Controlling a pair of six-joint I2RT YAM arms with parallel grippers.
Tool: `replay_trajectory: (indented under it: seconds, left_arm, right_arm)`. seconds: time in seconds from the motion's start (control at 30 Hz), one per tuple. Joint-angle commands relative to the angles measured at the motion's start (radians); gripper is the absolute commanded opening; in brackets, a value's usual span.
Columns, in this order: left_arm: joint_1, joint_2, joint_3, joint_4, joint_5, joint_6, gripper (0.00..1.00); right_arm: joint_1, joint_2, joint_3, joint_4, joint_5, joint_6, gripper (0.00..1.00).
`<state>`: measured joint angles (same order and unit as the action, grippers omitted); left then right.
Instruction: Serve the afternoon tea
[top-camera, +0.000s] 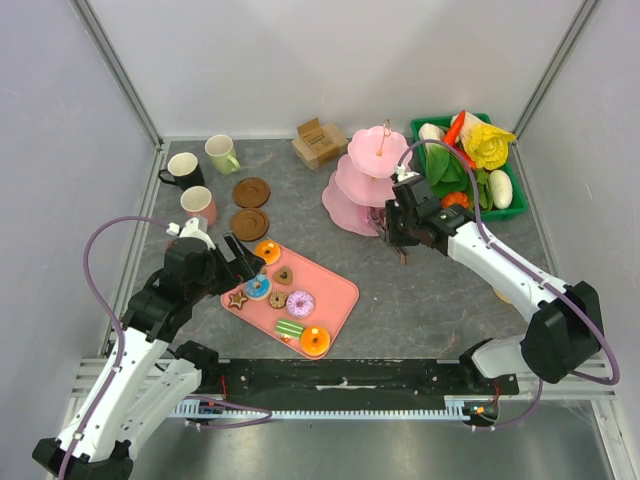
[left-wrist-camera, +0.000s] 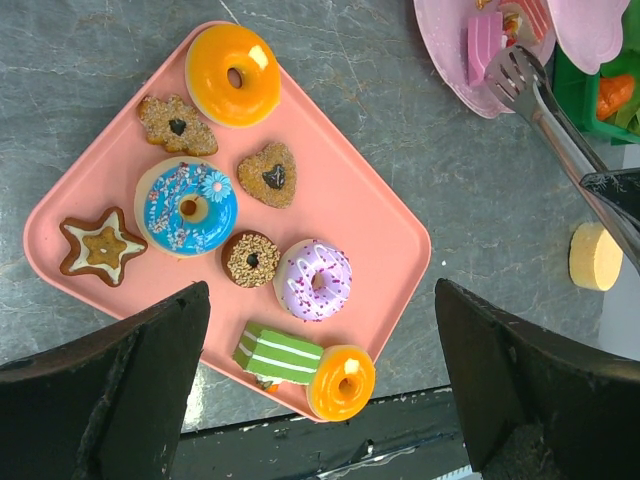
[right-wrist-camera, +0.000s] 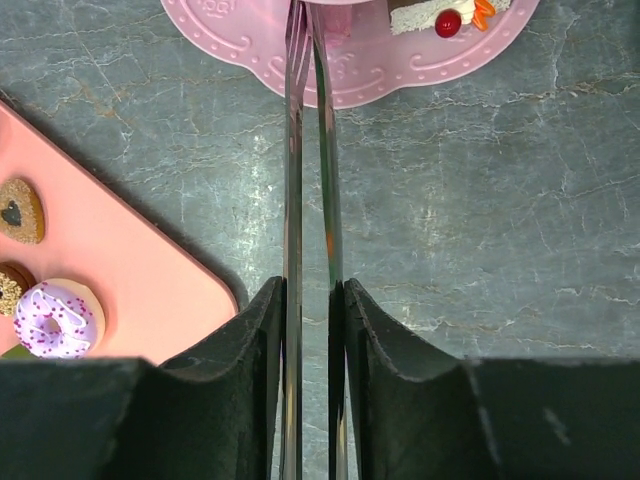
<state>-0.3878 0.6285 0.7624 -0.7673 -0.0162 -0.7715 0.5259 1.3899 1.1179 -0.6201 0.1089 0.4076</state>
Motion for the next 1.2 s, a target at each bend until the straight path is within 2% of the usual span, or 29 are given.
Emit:
replay_trajectory:
  seconds: [0.0, 0.4, 0.63, 0.73, 1.0, 1.1, 1.17]
  left_arm:
    - [0.003, 0.002, 0.003, 0.043, 0.012, 0.012, 0.99]
    - [0.001, 0.004, 0.002, 0.048, 0.035, 0.009, 0.99]
    - [0.000, 0.004, 0.005, 0.048, 0.044, 0.009, 0.99]
    - [0.000, 0.000, 0.008, 0.048, 0.050, 0.009, 0.99]
    - [0.003, 0.002, -0.003, 0.048, 0.061, 0.012, 0.99]
    - [0.003, 0.002, -0.011, 0.048, 0.061, 0.008, 0.99]
    - [0.003, 0.005, -0.012, 0.048, 0.058, 0.006, 0.99]
  right_arm:
    - [-0.004, -0.012, 0.039, 0.002, 0.005, -0.018, 0.40]
    - [-0.003, -0.112, 0.017, -0.046, -0.005, -0.018, 0.54]
    - [-0.003, -0.175, -0.001, -0.095, -0.020, -0.006, 0.55]
    - [-0.003, -0.221, -0.024, -0.102, -0.106, -0.010, 0.55]
    - [0.005, -0.368, -0.085, -0.059, -0.547, -0.098, 0.56]
    - [0.063, -0.400, -0.096, -0.056, -0.569, -0.130, 0.56]
    - [0.185, -0.405, -0.089, -0.053, -0.514, -0.119, 0.56]
